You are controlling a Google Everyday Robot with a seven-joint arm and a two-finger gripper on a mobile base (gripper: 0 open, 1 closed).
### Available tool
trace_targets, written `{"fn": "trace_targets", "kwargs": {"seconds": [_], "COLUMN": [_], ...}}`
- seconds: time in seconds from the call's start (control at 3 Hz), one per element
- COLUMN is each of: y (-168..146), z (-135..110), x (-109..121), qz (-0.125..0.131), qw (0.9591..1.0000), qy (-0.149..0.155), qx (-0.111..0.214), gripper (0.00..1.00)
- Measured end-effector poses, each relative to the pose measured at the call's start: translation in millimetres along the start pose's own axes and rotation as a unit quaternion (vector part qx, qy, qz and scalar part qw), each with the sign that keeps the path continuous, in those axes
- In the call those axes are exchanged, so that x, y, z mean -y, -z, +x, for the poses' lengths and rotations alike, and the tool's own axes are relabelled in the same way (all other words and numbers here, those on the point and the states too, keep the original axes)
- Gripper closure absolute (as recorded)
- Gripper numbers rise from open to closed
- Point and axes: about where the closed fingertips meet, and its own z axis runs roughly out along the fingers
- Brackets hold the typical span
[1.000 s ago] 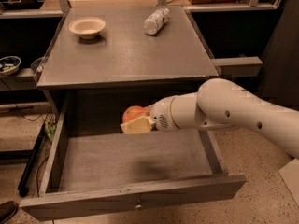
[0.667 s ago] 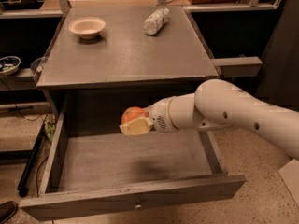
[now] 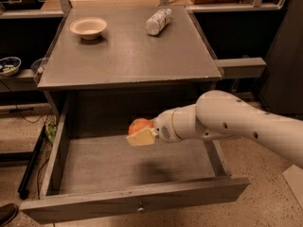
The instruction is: Place orange into top drawer
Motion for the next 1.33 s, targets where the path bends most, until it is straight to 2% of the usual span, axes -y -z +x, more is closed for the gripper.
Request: {"fn": "trace_targets", "kwargs": {"seconds": [0.33,0.67,1.0,1.33], "y": [-6,-13,-13,-25], "z": [13,29,29,44], "x": [3,4,4,3], "qz": [0.010,0.010,0.010,0.027], "qw": [0.9997,0.9982,0.9982,0.9951], "qy": [-0.005,-0.017,-0.017,-0.016], "qx": [-0.022,-0.057,-0.057,-0.094], "gripper": [1.00,1.00,1.00,1.00]}}
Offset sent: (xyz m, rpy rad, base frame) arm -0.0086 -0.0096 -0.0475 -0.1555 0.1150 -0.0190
